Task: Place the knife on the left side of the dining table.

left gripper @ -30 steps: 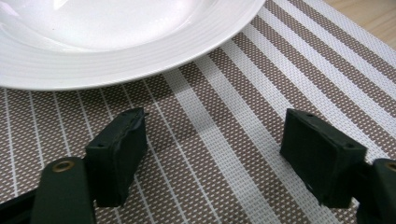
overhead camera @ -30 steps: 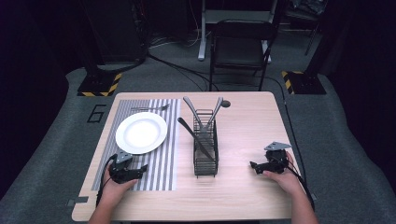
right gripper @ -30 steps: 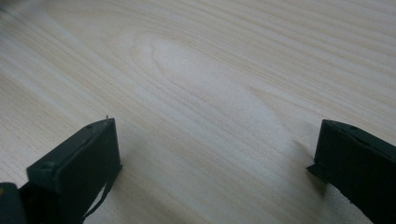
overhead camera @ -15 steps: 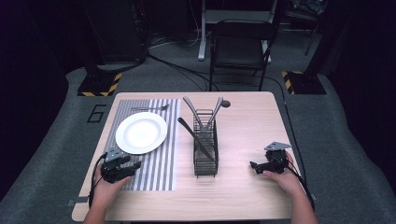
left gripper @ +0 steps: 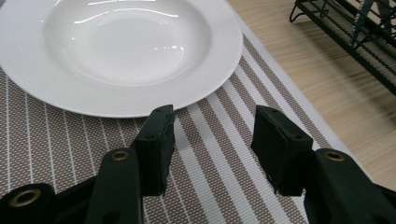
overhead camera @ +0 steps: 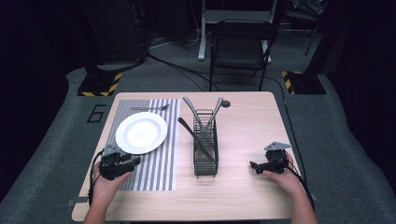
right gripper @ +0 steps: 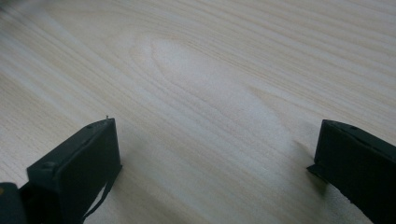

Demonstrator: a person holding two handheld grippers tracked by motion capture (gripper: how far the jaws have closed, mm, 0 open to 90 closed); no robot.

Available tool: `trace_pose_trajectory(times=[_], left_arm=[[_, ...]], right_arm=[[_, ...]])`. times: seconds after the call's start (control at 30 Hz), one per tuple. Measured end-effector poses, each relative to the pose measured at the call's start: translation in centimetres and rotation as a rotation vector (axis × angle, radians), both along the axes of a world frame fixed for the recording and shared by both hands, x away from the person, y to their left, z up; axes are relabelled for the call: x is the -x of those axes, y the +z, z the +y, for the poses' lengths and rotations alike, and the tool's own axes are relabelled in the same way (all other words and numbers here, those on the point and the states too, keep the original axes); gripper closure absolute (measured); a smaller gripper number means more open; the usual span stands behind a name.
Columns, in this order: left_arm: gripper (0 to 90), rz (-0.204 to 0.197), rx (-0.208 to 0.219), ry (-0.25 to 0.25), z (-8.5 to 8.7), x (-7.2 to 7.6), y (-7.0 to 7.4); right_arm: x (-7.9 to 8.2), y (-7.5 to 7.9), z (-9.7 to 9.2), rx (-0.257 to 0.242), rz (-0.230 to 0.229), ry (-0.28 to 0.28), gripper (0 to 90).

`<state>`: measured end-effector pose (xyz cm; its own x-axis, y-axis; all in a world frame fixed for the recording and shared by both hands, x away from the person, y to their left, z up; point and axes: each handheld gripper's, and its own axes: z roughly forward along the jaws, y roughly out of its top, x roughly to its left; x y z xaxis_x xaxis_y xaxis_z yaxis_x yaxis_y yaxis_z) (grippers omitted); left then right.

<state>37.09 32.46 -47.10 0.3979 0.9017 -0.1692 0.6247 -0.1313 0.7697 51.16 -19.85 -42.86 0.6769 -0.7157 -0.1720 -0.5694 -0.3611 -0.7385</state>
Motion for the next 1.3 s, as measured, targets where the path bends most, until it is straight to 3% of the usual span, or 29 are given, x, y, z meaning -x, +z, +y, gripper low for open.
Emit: trace_pose_trajectory(times=[0.33, 0.43, 0.6, 1.0, 1.3], left_arm=[[50.1, 0.004, 0.016, -0.004, -1.1, -0.2, 1.2], [50.4, -0.002, -0.006, -0.013, -1.7, -0.5, 1.5], [51.6, 0.016, -0.004, -0.010, -2.2, -0.9, 1.9], [53.0, 0.010, -0.005, -0.014, -3.3, -1.3, 3.5], [56.8, -0.009, 0.015, -0.043, -5.1, -2.2, 5.9]], right_arm=[[0.0, 0.0, 0.0, -0.001, 0.000, -0.002, 0.0], [0.0, 0.0, 0.0, 0.000, 0.000, 0.000, 0.0], [0.0, 0.0, 0.0, 0.000, 0.001, 0.001, 0.0], [0.0, 0.0, 0.0, -0.001, 0.000, -0.002, 0.0], [0.0, 0.0, 0.0, -0.001, -0.001, -0.002, 0.0]])
